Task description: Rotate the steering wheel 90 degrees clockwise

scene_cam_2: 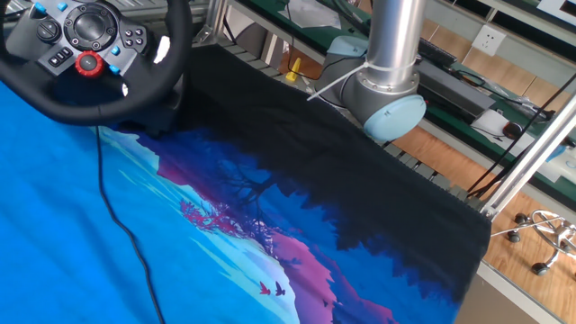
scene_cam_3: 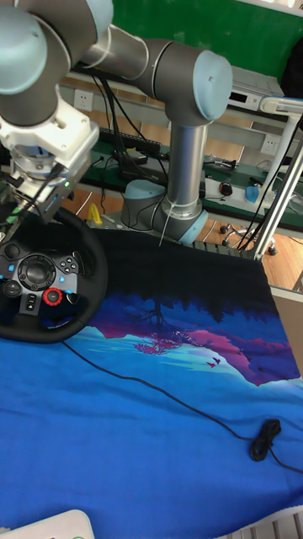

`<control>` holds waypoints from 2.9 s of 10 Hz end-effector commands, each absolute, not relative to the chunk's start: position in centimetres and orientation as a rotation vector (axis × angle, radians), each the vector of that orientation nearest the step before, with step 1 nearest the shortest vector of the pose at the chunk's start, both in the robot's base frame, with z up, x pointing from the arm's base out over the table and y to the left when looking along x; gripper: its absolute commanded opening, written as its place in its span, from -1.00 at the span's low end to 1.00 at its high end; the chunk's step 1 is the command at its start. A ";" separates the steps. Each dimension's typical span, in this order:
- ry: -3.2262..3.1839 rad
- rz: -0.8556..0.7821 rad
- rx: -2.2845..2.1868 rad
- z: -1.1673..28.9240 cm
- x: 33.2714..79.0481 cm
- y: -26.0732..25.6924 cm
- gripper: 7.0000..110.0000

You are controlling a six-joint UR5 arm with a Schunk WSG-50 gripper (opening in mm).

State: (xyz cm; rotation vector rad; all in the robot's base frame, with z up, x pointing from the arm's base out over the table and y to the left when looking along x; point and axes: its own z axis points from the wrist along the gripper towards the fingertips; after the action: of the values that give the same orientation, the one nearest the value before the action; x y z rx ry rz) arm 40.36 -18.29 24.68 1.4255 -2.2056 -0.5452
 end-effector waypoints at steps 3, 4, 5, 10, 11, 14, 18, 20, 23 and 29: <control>-2.194 -0.510 1.498 24.0 40.7 -22.3 -0.28; -2.189 -0.502 1.504 24.0 40.6 -22.8 -0.28; -2.186 -0.503 1.504 24.0 40.6 -23.0 -0.28; -2.200 -0.513 1.434 24.3 40.2 -21.4 -0.71; -2.211 -0.507 1.410 24.4 40.3 -20.3 -1.00; -2.247 -0.490 1.350 23.7 40.4 -17.9 -1.00; -2.269 -0.467 1.315 22.1 40.8 -16.9 -1.00; -2.285 -0.458 1.287 21.6 40.8 -16.1 -1.00; -2.371 -0.431 1.183 20.4 40.7 -12.7 -1.00; -2.401 -0.424 1.142 20.6 41.2 -11.0 -1.00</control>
State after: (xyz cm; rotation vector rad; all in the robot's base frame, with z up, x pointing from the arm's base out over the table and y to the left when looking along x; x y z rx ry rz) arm 41.26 -11.11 20.05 1.1575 -2.4037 -0.4210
